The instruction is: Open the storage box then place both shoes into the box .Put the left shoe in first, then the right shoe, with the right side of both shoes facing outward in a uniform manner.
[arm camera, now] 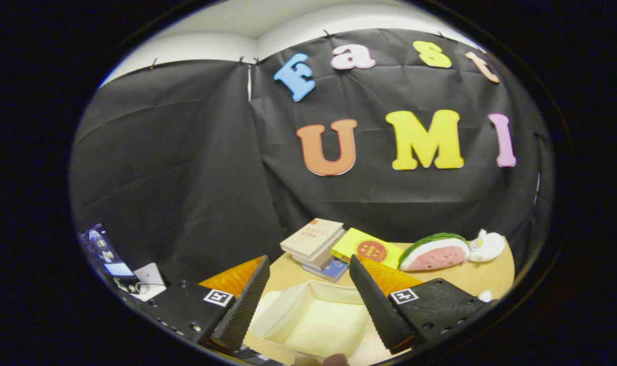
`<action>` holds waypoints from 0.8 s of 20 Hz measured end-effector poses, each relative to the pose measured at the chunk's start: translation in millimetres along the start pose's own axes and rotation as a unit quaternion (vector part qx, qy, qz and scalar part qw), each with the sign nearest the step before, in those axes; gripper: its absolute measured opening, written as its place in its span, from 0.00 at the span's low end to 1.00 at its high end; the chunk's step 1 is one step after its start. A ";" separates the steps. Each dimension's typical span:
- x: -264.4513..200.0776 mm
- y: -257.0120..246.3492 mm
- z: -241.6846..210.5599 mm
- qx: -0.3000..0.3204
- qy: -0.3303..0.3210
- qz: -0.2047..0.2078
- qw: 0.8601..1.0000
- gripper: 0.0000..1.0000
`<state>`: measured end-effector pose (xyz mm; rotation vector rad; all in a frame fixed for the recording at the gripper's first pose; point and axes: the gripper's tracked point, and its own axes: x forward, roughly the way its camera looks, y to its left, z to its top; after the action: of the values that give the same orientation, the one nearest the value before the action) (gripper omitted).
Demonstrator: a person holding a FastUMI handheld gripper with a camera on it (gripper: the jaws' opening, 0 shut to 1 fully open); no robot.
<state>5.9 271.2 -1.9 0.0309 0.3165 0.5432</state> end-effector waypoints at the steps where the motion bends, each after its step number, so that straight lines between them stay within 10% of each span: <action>1: -6.7 -18.5 -3.8 0.001 0.003 -0.015 1.000 0.96; 16: -82.1 -258.0 -162.9 0.035 0.106 -0.177 0.978 0.96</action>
<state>19.8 -0.8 -162.1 -0.0161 0.5371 0.1814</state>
